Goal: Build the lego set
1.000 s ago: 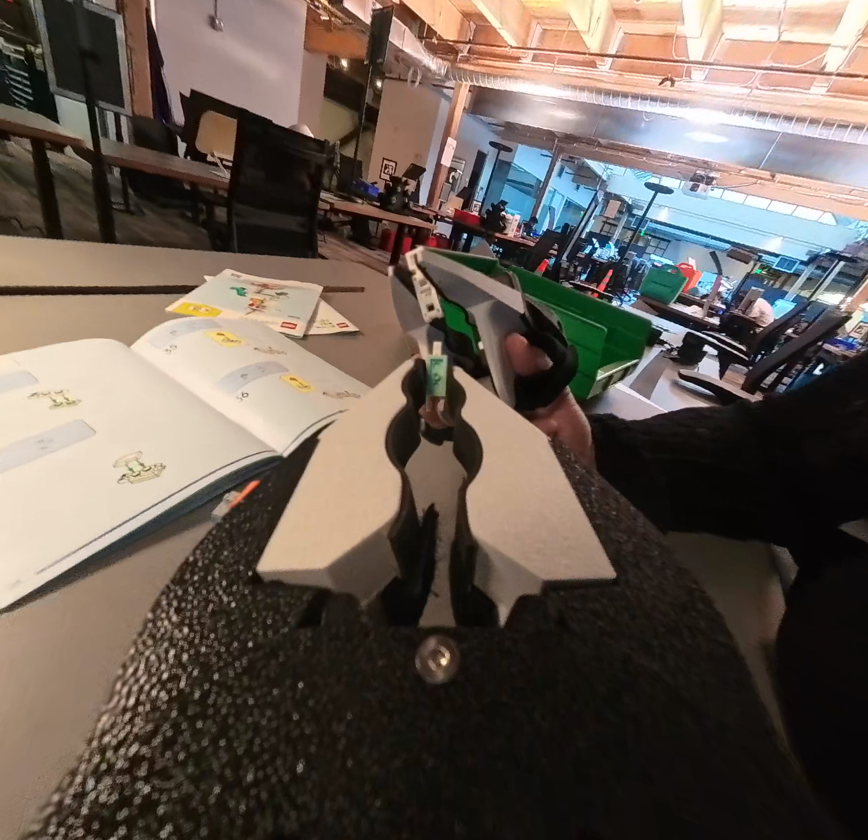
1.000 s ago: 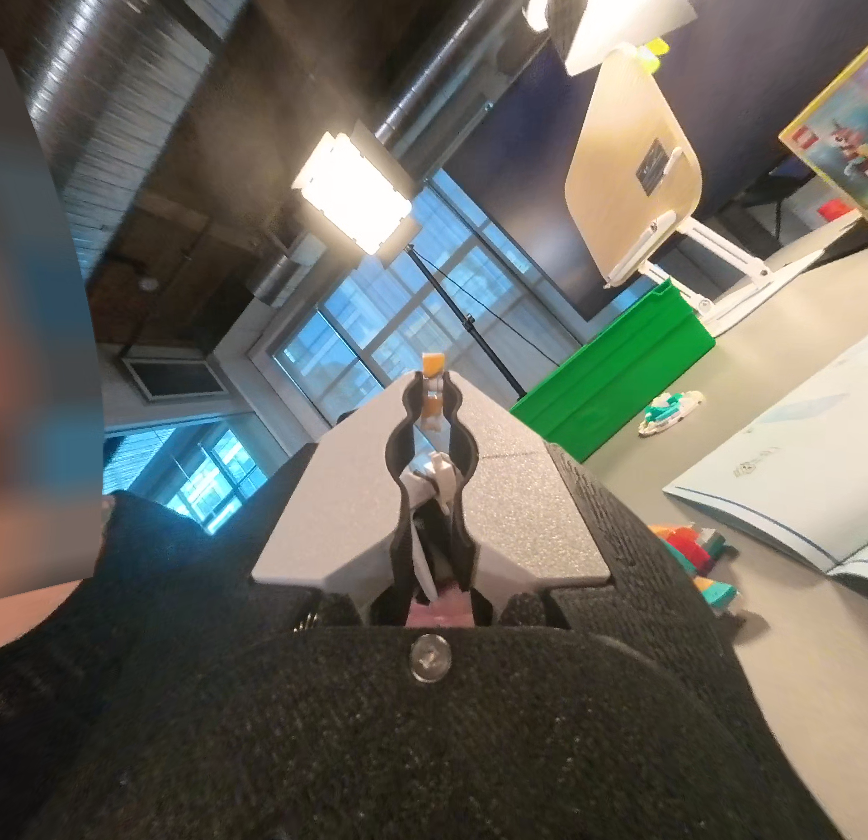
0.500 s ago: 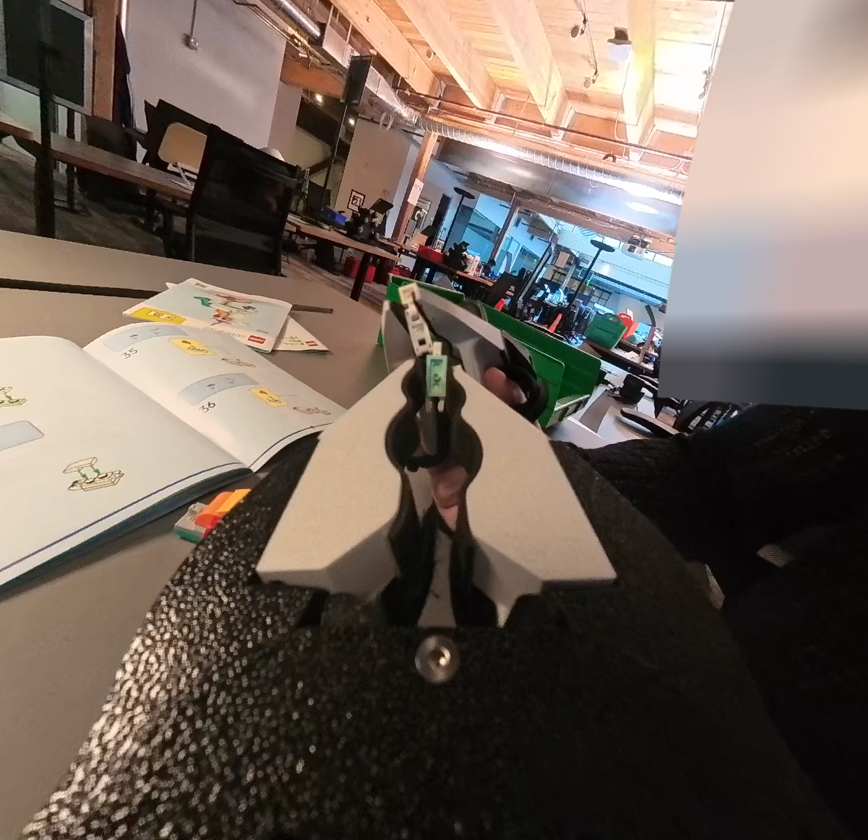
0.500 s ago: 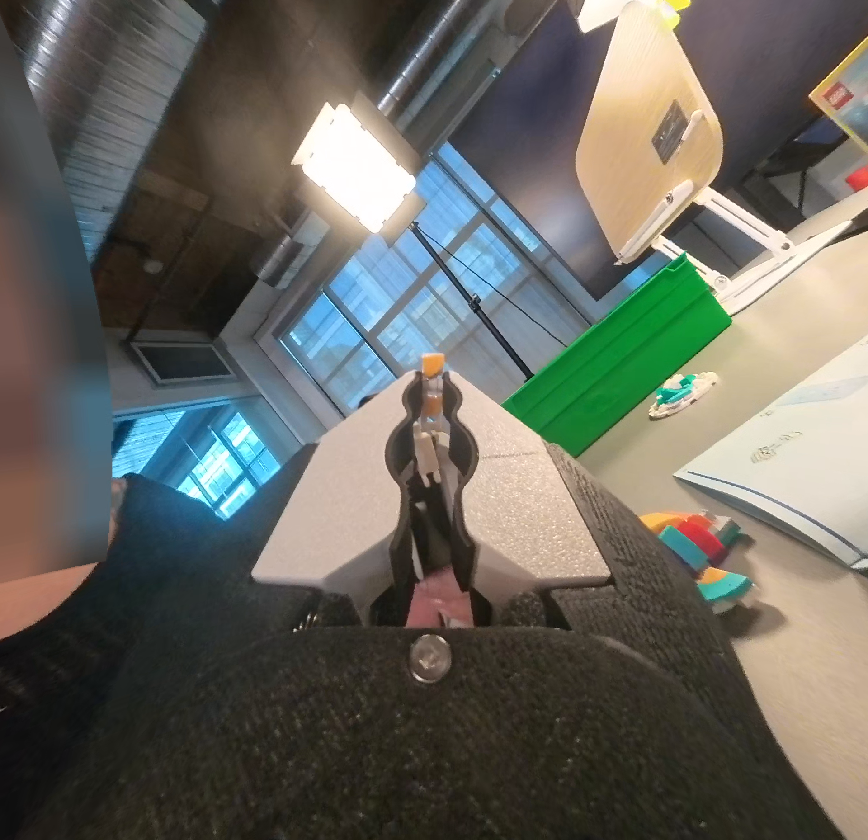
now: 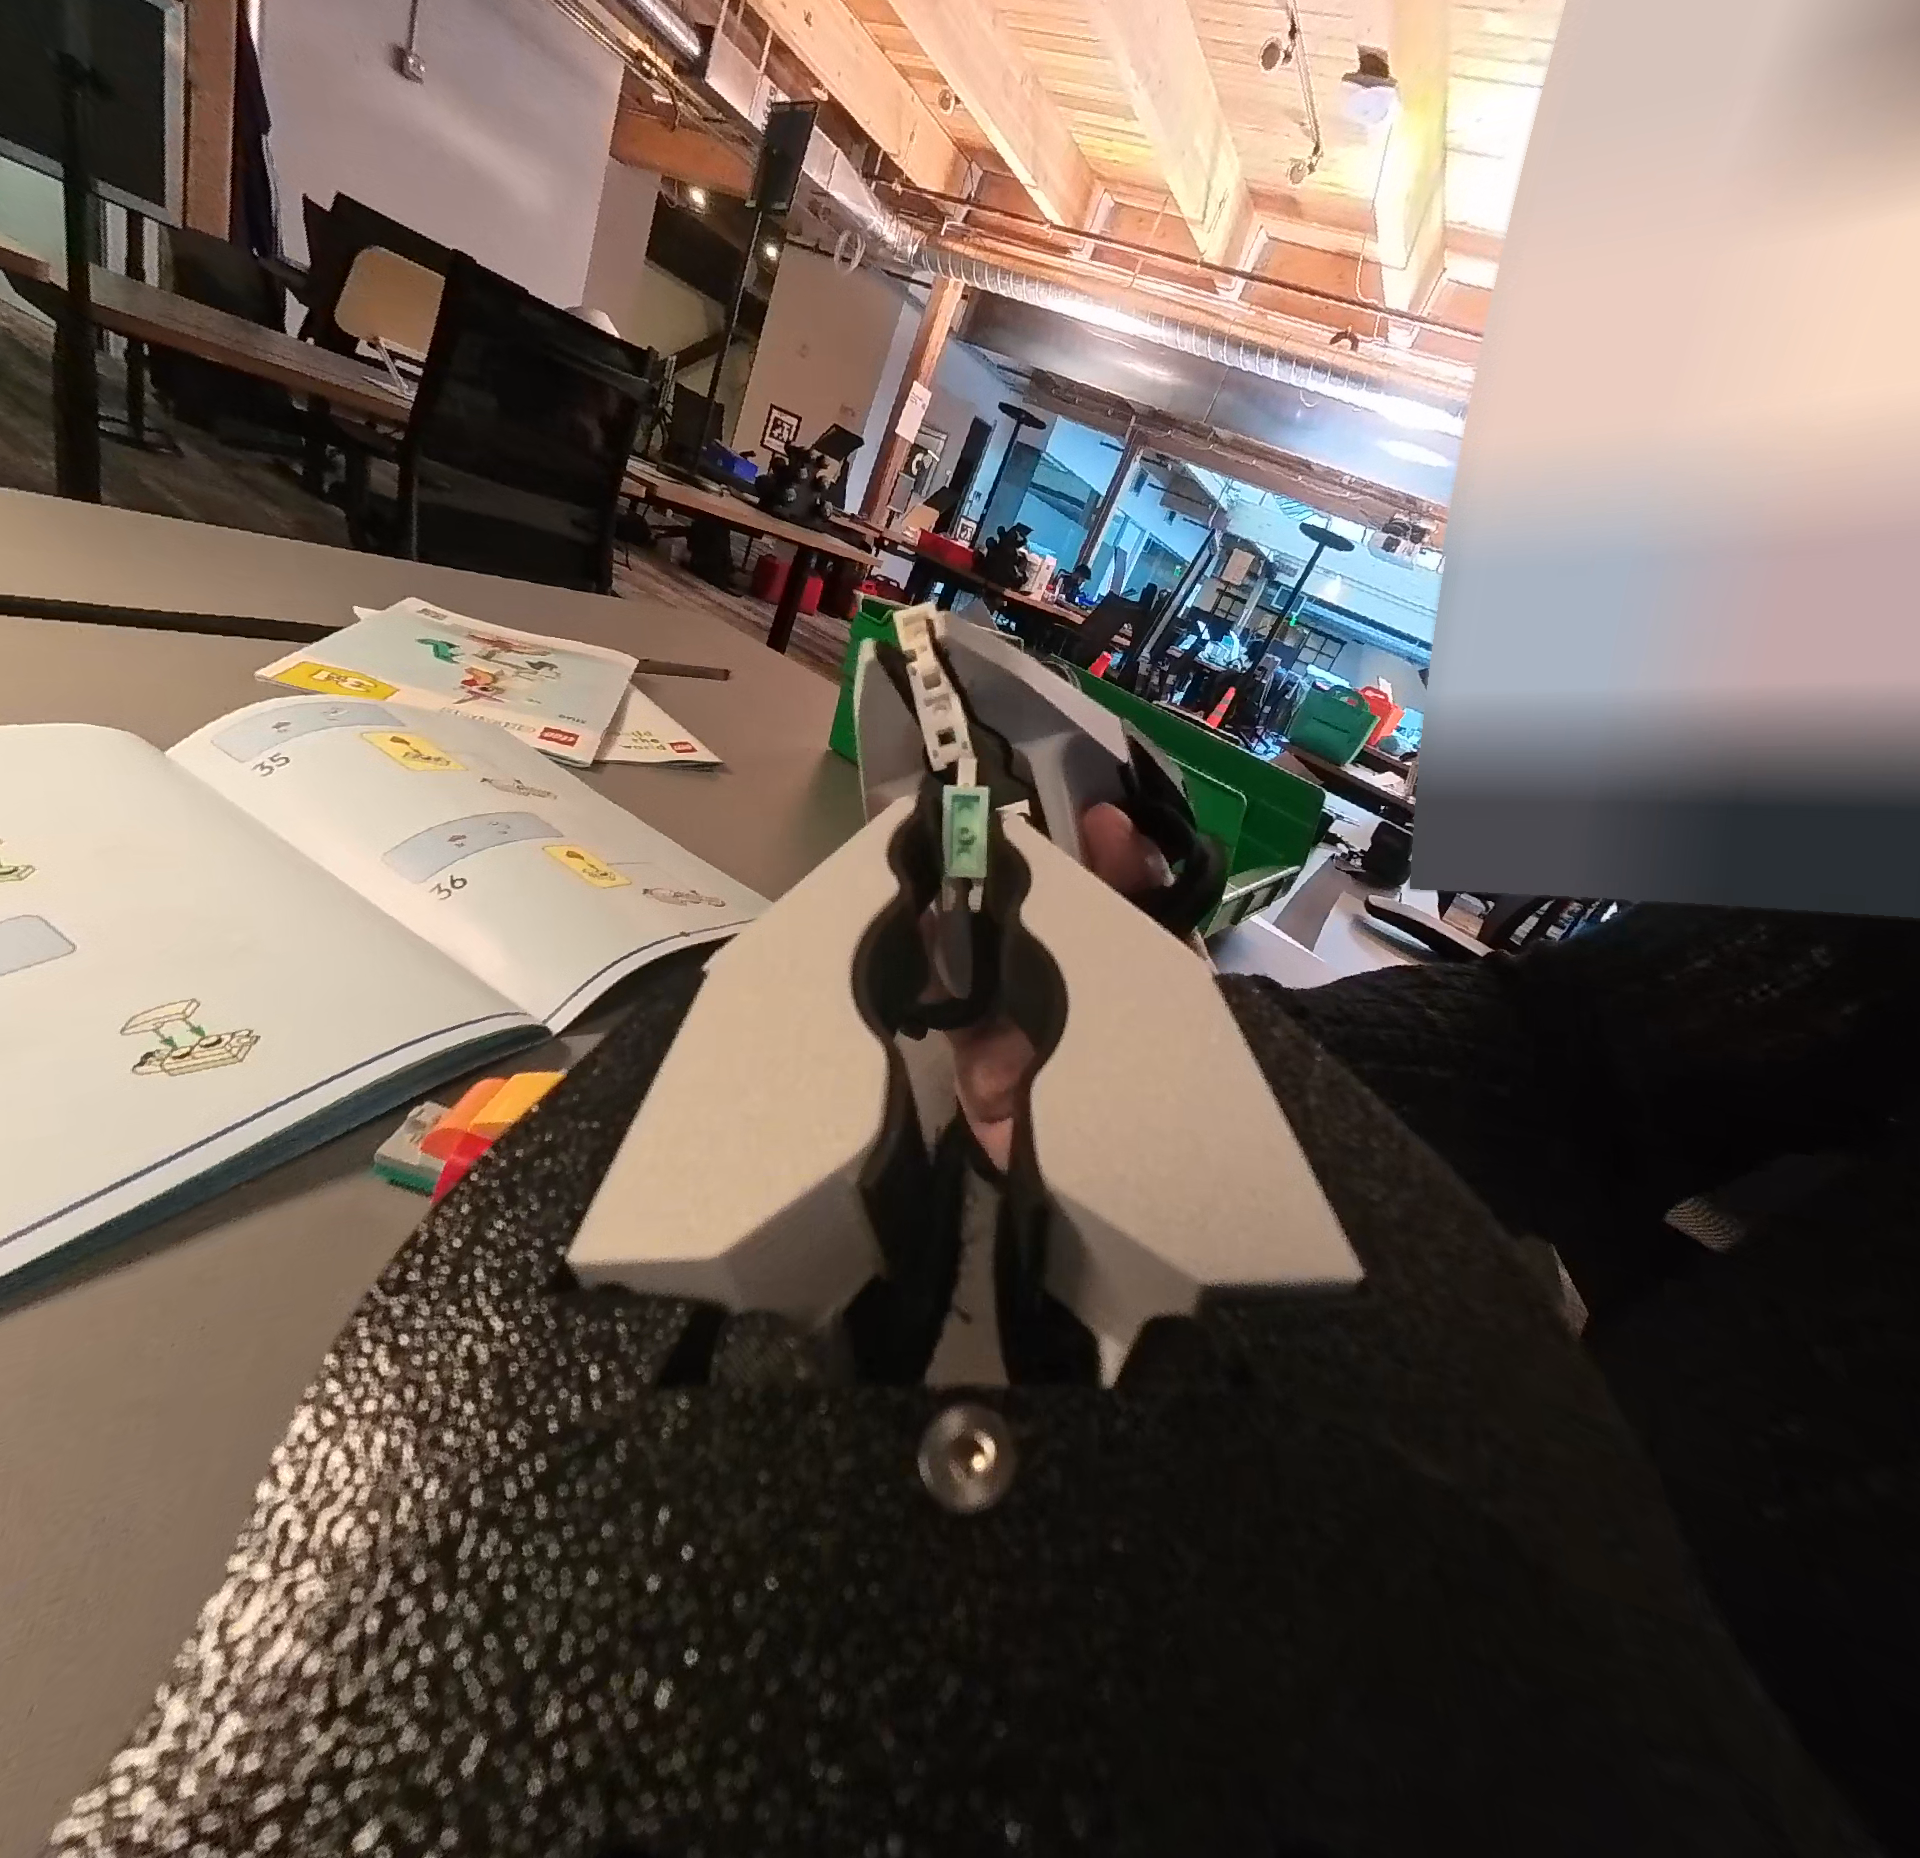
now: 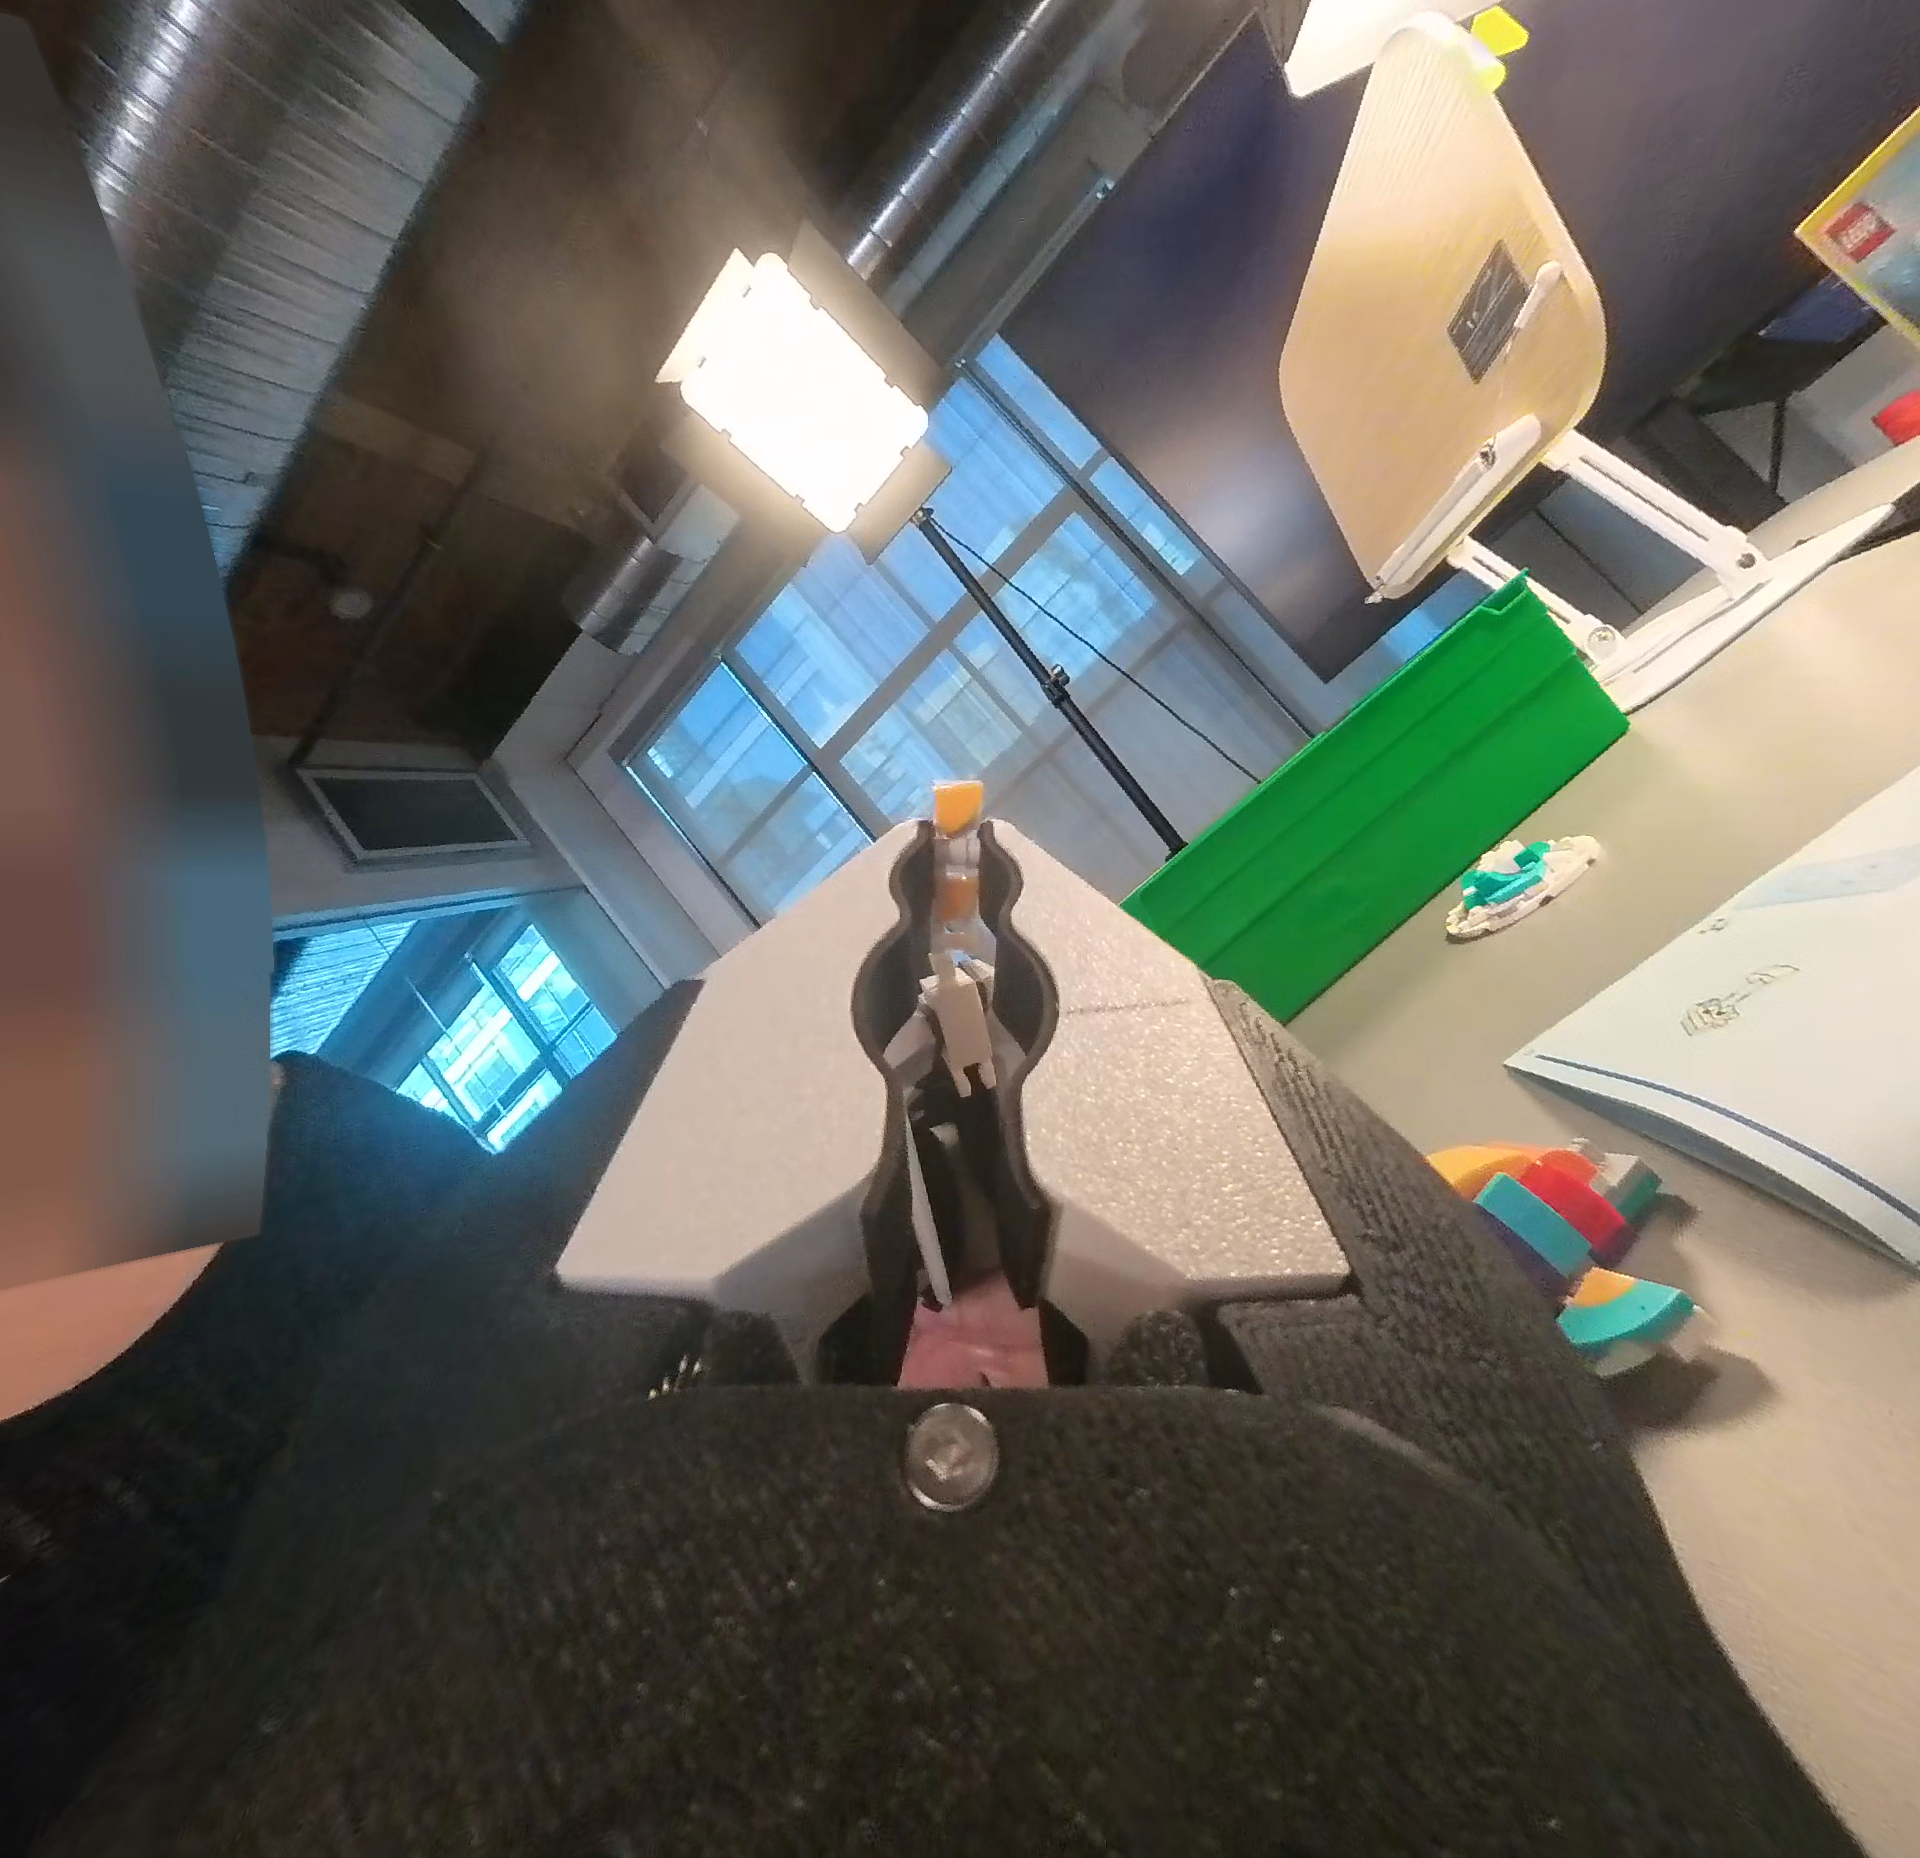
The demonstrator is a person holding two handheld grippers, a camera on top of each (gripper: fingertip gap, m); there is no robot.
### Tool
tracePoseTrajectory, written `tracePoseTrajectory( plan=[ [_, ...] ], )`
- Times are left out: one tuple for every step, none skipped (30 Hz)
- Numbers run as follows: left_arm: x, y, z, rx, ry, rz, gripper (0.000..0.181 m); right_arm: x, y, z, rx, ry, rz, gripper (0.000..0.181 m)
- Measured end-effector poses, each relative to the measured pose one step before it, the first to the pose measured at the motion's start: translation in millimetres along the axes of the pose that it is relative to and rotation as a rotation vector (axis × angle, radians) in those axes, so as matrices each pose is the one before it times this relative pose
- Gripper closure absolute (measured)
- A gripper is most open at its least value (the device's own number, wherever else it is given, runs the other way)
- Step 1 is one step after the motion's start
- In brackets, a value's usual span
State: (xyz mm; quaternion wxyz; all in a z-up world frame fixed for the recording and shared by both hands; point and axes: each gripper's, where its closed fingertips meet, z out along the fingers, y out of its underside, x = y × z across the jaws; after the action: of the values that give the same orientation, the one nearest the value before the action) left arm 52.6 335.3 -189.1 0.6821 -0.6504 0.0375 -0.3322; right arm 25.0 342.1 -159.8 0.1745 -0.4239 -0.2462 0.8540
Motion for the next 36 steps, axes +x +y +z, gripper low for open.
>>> tracePoseTrajectory(
  plan=[
    [-0.3,0.04,0.05,0.0004,0.0003,-0.0034,0.176,0.38,-0.09,-0.12,0.0006,0.003,-0.0035,0.176],
    [-0.07,0.04,-0.01,0.001,0.0017,-0.0037,0.176,0.08,0.14,0.15,-0.0007,0.0032,-0.0064,0.176],
    [0.0,-0.07,-0.11,0.0016,0.0023,-0.0038,0.176,-0.01,0.16,0.11,-0.0022,0.0038,-0.0099,0.176],
    [-0.04,-0.02,-0.17,0.0016,0.0028,-0.004,0.176,-0.08,0.08,0.19,-0.0025,0.0037,-0.0108,0.176],
    [0.07,-0.03,-0.06,0.0015,0.0023,-0.0039,0.176,0.05,0.11,0.01,-0.0017,0.0041,-0.0101,0.176],
    [-0.03,-0.11,-0.14,0.0015,0.0015,-0.0026,0.176,-0.05,0.09,0.08,-0.0011,0.0037,-0.0078,0.176],
    [-0.03,-0.02,-0.11,0.0012,0.0012,-0.0023,0.176,0.23,0.18,0.05,-0.0005,0.003,-0.0047,0.176],
    [-0.21,0.12,-0.08,0.0007,0.0004,-0.0025,0.176,0.23,0.07,-0.08,0.0005,0.0033,-0.0024,0.176],
    [0.12,0.06,0.01,0.0004,0.0026,-0.003,0.176,0.06,0.04,-0.06,0.0026,0.0015,-0.0016,0.176],
    [0.31,-0.11,-0.03,0.0017,0.0048,-0.0041,0.176,-0.24,0.02,-0.09,0.0035,-0.0012,0.0015,0.176],
    [0.08,0.2,-0.07,-0.0003,0.0041,-0.0052,0.176,-0.08,0.16,-0.09,0.003,-0.0014,0.003,0.176],
    [-0.3,0.42,0.06,-0.0017,0.0012,-0.0061,0.176,0.67,0.06,-0.21,0.0033,0.001,0.0053,0.176],
    [-0.18,0.02,-0.01,0.0002,0.0021,-0.005,0.176,0.28,0.03,-0.22,0.0039,-0.001,0.0078,0.176],
    [0.08,0.0,-0.09,0.0006,0.0014,-0.0017,0.176,0.14,0.07,0.0,0.0023,-0.0027,0.0128,0.176],
    [-0.12,-0.29,-0.17,0.0018,-0.0026,0.0037,0.176,0.18,0.07,0.05,0.0025,-0.0028,0.0164,0.176],
    [-0.05,0.1,-0.01,0.0003,-0.005,0.009,0.176,0.12,0.0,-0.03,0.0027,-0.0029,0.0161,0.176],
    [-0.2,0.1,0.03,0.0001,-0.0051,0.0067,0.176,0.4,0.16,-0.05,0.0021,-0.0004,0.014,0.175],
    [-0.32,-0.24,-0.2,0.0027,-0.0051,0.0044,0.176,0.42,-0.02,-0.13,0.0017,0.001,0.008,0.175],
    [-0.08,-0.28,-0.17,0.002,-0.0039,0.0055,0.176,0.09,-0.06,-0.03,0.0009,-0.0004,0.0047,0.175],
    [-0.12,-0.05,-0.06,0.0011,-0.0026,0.0043,0.176,0.02,0.01,-0.05,0.0019,-0.001,0.0032,0.175],
    [0.07,-0.12,-0.01,0.0013,-0.0012,0.0027,0.176,-0.17,-0.07,-0.11,0.0029,-0.0012,0.0033,0.175],
    [0.18,0.06,0.03,0.0003,0.0006,0.0015,0.176,-0.23,-0.04,-0.13,0.0048,-0.0019,0.0001,0.175],
    [0.49,-0.07,-0.02,0.0005,0.002,0.0011,0.176,-0.57,-0.07,-0.22,0.0045,-0.0022,-0.0068,0.175],
    [0.01,-0.02,-0.1,0.0009,-0.001,0.0022,0.176,-0.42,-0.04,-0.09,0.0017,0.0012,-0.0204,0.175],
    [0.28,-0.21,0.06,0.0012,0.0013,0.0009,0.176,-0.73,-0.06,0.17,-0.0007,0.0025,-0.0287,0.175],
    [0.42,-0.27,-0.16,0.0024,0.0056,-0.0054,0.176,-0.74,-0.04,0.24,-0.0003,0.0039,-0.0272,0.175],
    [0.11,-0.26,-0.14,0.0016,0.0043,-0.0072,0.176,-0.54,-0.09,0.11,0.0026,0.0067,-0.0274,0.176],
    [0.27,-0.1,-0.04,0.0007,0.0047,-0.0047,0.176,-0.75,-0.21,-0.09,0.003,0.005,-0.0262,0.175],
    [0.28,-0.1,-0.12,0.0017,0.0038,-0.0049,0.176,-0.67,-0.11,0.06,0.0026,0.0042,-0.0234,0.176],
    [0.08,-0.28,-0.06,0.0023,0.002,-0.005,0.176,-0.83,-0.14,-0.08,0.0023,0.0012,-0.0163,0.175],
    [0.05,-0.19,0.01,0.0016,0.001,-0.0037,0.176,-0.95,-0.22,-0.1,0.0026,-0.0042,-0.003,0.175],
    [0.12,-0.06,-0.06,0.0008,0.0002,0.0013,0.176,-0.48,0.02,0.0,0.0007,-0.0087,0.0191,0.176],
    [0.05,0.14,0.12,-0.0009,-0.0022,0.0045,0.176,0.12,-0.1,-0.25,0.0024,-0.0112,0.0303,0.176],
    [0.17,0.02,0.06,-0.0003,-0.0022,0.0059,0.176,-0.08,-0.07,-0.19,0.003,-0.0115,0.0254,0.176],
    [0.17,-0.06,-0.1,0.001,-0.0038,0.0079,0.176,-0.16,0.1,0.07,0.0,-0.0072,0.0135,0.176],
    [0.24,-0.19,-0.09,0.0015,-0.0009,0.0039,0.176,-0.31,0.14,0.16,-0.0016,-0.0028,-0.0012,0.176]
  ],
)
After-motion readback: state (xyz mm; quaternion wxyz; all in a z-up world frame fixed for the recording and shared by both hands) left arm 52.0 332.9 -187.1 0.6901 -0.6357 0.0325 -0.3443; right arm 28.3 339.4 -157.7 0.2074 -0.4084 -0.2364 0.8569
